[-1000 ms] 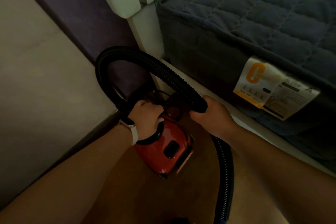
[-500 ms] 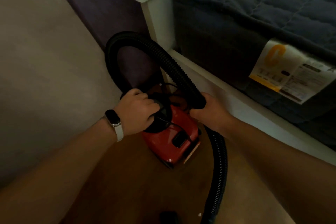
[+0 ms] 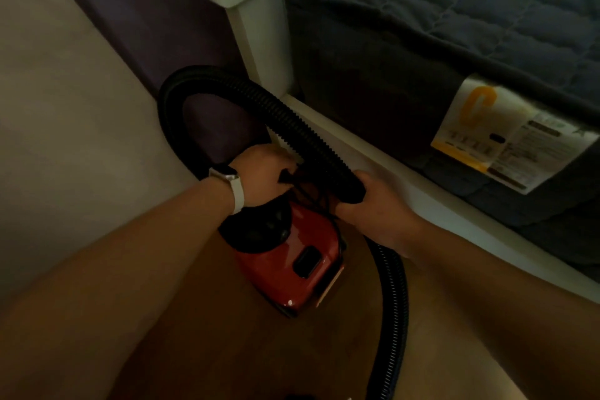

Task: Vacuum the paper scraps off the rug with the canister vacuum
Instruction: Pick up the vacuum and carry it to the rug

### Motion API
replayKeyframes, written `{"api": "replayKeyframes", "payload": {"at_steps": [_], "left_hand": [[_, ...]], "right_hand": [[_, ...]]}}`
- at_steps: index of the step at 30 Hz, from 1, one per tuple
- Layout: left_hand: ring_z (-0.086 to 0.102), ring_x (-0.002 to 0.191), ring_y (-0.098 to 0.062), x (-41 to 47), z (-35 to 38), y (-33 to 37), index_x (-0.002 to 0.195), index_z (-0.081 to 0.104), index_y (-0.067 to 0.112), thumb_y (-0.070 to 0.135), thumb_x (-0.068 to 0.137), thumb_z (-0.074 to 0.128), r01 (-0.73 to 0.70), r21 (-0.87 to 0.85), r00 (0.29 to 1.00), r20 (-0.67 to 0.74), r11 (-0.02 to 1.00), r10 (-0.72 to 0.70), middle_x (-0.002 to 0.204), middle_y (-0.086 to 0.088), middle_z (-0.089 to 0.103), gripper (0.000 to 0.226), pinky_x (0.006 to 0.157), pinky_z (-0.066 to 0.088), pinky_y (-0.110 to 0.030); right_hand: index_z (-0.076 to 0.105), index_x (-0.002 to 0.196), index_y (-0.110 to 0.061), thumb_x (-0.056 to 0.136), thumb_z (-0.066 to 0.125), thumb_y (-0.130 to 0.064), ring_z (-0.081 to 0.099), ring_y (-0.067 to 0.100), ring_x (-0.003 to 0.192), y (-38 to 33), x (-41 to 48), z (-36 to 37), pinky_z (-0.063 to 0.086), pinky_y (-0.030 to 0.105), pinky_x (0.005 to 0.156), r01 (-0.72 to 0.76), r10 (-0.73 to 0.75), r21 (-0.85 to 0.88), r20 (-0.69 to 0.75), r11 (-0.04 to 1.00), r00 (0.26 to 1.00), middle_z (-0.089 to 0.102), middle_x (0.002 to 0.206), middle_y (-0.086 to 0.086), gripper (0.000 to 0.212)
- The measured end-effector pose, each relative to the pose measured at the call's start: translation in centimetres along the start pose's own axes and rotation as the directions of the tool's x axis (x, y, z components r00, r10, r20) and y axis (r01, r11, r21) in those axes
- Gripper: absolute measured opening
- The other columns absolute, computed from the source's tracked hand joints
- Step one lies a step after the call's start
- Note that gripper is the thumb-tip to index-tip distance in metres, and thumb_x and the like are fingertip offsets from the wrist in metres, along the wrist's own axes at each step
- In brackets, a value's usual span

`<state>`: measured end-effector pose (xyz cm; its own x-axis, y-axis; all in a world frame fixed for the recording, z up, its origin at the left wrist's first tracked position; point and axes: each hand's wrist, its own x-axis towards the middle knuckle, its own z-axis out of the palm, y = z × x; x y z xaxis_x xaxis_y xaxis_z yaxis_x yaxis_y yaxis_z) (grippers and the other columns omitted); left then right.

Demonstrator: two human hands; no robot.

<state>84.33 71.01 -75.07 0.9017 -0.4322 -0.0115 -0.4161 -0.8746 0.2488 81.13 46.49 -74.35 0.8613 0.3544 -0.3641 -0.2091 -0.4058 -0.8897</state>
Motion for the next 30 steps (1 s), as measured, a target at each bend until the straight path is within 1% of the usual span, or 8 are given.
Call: {"api": "replayKeyframes", "payload": {"at_steps": [5, 9, 14, 18, 20, 24, 27, 30], "left_hand": [[0.055, 0.104, -0.021, 2.5, 3.1, -1.4, 0.115, 0.064, 0.02, 0.042, 0.093, 0.059, 0.201, 0.078, 0.935, 0.282, 0.976, -0.215, 0.117, -0.005, 0.059, 0.032, 0.092, 0.047, -0.036], [0.055, 0.096, -0.016, 2.2, 4.5, -1.7, 0.106, 0.069, 0.022, 0.049, 0.093, 0.056, 0.23, 0.062, 0.908, 0.346, 0.971, -0.237, 0.103, 0.001, 0.062, 0.033, 0.09, 0.045, -0.03], [0.057, 0.102, -0.015, -0.7, 5.6, -2.8, 0.1, 0.071, 0.033, 0.069, 0.082, 0.034, 0.286, 0.03, 0.882, 0.382, 0.958, -0.275, 0.107, 0.008, 0.065, 0.055, 0.093, 0.048, -0.035], [0.054, 0.088, -0.016, -4.0, 5.3, -2.6, 0.07, 0.053, 0.035, 0.055, 0.092, 0.05, 0.386, 0.028, 0.852, 0.372, 0.922, -0.368, 0.082, 0.012, 0.054, 0.03, 0.075, 0.044, -0.03], [0.057, 0.09, -0.017, -5.7, 5.8, -2.9, 0.081, 0.061, 0.032, 0.054, 0.093, 0.051, 0.432, -0.011, 0.834, 0.386, 0.902, -0.395, 0.09, 0.008, 0.06, 0.027, 0.077, 0.047, -0.031], [0.055, 0.119, -0.021, -7.3, 6.3, -2.6, 0.127, 0.061, 0.024, 0.058, 0.094, 0.048, 0.437, 0.07, 0.791, 0.445, 0.897, -0.42, 0.124, 0.005, 0.061, 0.048, 0.098, 0.04, -0.03], [0.056, 0.114, -0.02, -5.5, 5.6, -3.3, 0.115, 0.064, 0.027, 0.06, 0.092, 0.049, 0.427, 0.12, 0.764, 0.482, 0.896, -0.429, 0.115, 0.006, 0.062, 0.043, 0.095, 0.038, -0.031], [0.055, 0.113, -0.019, -3.0, 6.1, -4.8, 0.122, 0.061, 0.033, 0.06, 0.087, 0.055, 0.376, 0.094, 0.774, 0.515, 0.922, -0.368, 0.125, 0.004, 0.061, 0.045, 0.097, 0.041, -0.029]], "right_hand": [[0.06, 0.106, -0.013, 0.087, 0.068, -0.008, 0.055, 0.01, 0.059, 1.2, 0.5, -1.3, 0.042, 0.016, 0.045, -0.035, 0.036, -0.026, 0.016, 0.999, 0.999, 0.059, 0.08, 0.004, 0.021], [0.06, 0.105, -0.013, 0.087, 0.068, -0.011, 0.056, 0.012, 0.063, 1.8, 1.5, -1.5, 0.043, 0.021, 0.05, -0.039, 0.04, -0.052, 0.018, 0.998, 0.999, 0.059, 0.081, 0.004, 0.021], [0.059, 0.088, -0.036, 0.08, 0.073, -0.017, 0.063, 0.014, 0.069, 1.9, 2.7, 0.1, 0.052, 0.032, 0.06, -0.039, 0.042, -0.056, 0.057, 0.998, 0.997, 0.064, 0.081, -0.003, 0.024], [0.064, 0.1, -0.031, 0.078, 0.073, -0.015, 0.07, 0.027, 0.08, 1.4, 3.5, 1.6, 0.059, 0.043, 0.07, -0.041, 0.046, -0.044, 0.127, 0.998, 0.991, 0.071, 0.095, 0.011, 0.029], [0.063, 0.1, -0.029, 0.08, 0.071, -0.012, 0.07, 0.03, 0.08, 1.0, 3.7, 2.3, 0.059, 0.043, 0.07, -0.027, 0.038, -0.067, 0.17, 0.997, 0.985, 0.07, 0.095, 0.011, 0.027], [0.061, 0.095, -0.027, 0.081, 0.069, -0.009, 0.06, 0.018, 0.064, 0.7, 3.9, 3.2, 0.052, 0.035, 0.058, 0.001, 0.02, -0.109, 0.197, 0.994, 0.98, 0.062, 0.079, 0.002, 0.024], [0.063, 0.099, -0.018, 0.083, 0.069, -0.009, 0.055, 0.008, 0.059, 1.2, 4.4, 2.9, 0.044, 0.022, 0.052, 0.001, 0.015, -0.123, 0.127, 0.992, 0.992, 0.058, 0.073, -0.003, 0.02], [0.06, 0.089, -0.014, 0.085, 0.069, -0.008, 0.051, 0.0, 0.05, 1.5, 4.5, 2.1, 0.039, 0.011, 0.045, 0.017, -0.009, -0.124, 0.064, 0.992, 0.998, 0.056, 0.069, -0.003, 0.011]]}}
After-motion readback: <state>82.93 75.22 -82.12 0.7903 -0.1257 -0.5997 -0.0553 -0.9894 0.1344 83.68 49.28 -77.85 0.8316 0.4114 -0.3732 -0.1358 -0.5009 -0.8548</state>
